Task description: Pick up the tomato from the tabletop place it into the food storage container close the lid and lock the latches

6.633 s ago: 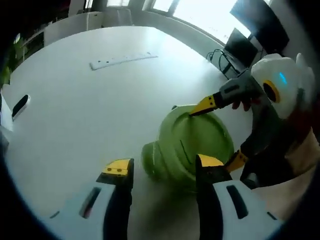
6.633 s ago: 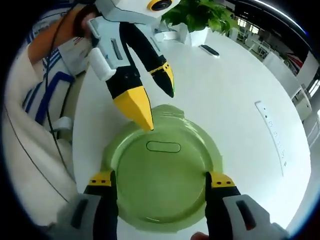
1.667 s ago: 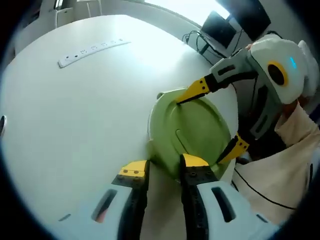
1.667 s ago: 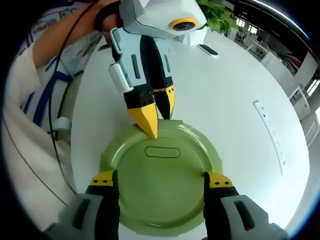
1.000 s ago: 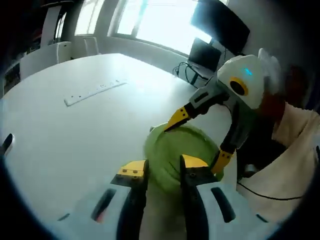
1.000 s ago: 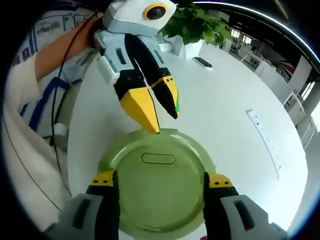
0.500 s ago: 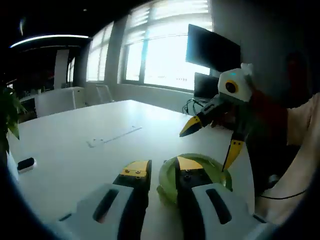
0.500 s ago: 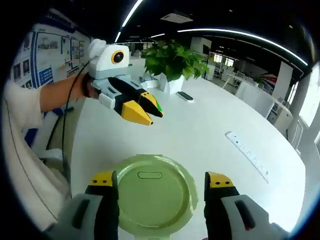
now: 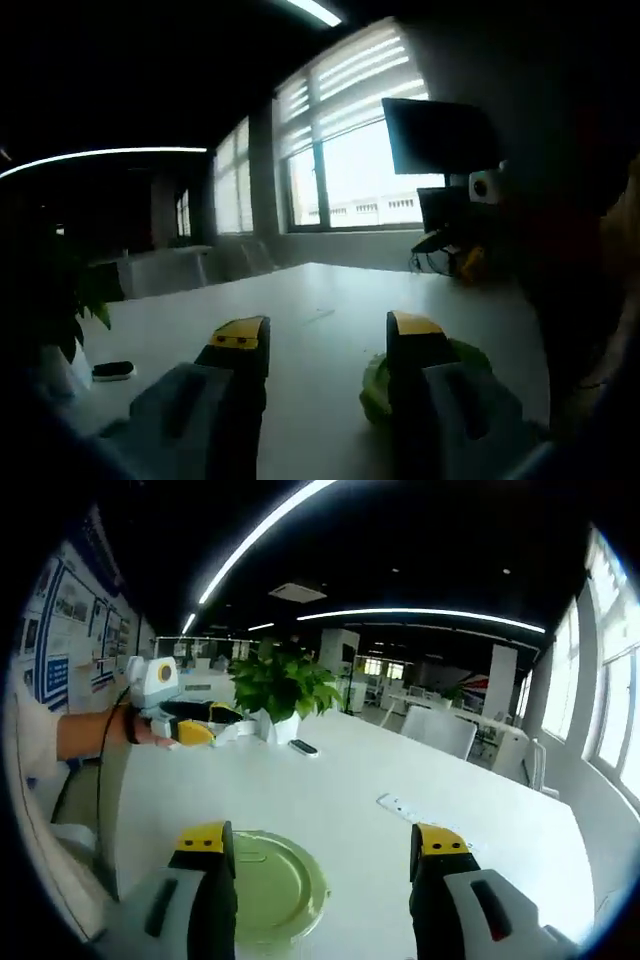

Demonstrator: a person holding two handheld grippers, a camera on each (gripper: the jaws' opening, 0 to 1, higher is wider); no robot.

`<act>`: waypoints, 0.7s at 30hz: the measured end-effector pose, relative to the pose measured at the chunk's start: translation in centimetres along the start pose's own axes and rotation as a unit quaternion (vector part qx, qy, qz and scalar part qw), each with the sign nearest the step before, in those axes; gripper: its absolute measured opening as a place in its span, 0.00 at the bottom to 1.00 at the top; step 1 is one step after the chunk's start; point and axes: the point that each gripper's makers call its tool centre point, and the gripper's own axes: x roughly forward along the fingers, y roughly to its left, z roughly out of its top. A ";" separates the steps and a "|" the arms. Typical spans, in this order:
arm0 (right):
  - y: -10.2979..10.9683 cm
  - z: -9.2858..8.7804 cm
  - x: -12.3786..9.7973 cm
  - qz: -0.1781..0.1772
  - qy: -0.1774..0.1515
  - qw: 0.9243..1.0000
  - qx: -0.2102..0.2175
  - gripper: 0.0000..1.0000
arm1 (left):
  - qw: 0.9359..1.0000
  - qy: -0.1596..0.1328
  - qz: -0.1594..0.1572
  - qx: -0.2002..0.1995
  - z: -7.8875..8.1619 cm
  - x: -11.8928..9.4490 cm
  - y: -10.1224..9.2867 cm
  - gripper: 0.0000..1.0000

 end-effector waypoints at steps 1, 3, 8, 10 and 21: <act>-0.6 -0.1 -0.4 -0.009 -0.002 1.000 0.003 0.65 | 1.000 -0.008 0.006 -0.026 0.0 -0.5 0.2 0.42; -1.5 -0.2 -1.3 -0.021 -0.005 1.000 0.003 0.65 | 1.000 -0.009 0.008 -0.016 -0.2 -1.3 0.3 0.46; -3.7 -0.4 -4.1 -0.057 -0.027 0.998 0.009 0.65 | 0.997 -0.045 0.067 -0.018 0.1 -3.6 2.4 0.58; -4.6 -0.7 -5.2 -0.075 -0.031 0.997 0.018 0.66 | 0.994 -0.069 0.083 -0.026 0.7 -4.6 2.9 0.56; -8.0 -2.8 -12.0 -0.155 -0.082 0.983 0.058 0.68 | 0.988 -0.081 0.109 0.075 0.7 -8.6 1.5 0.56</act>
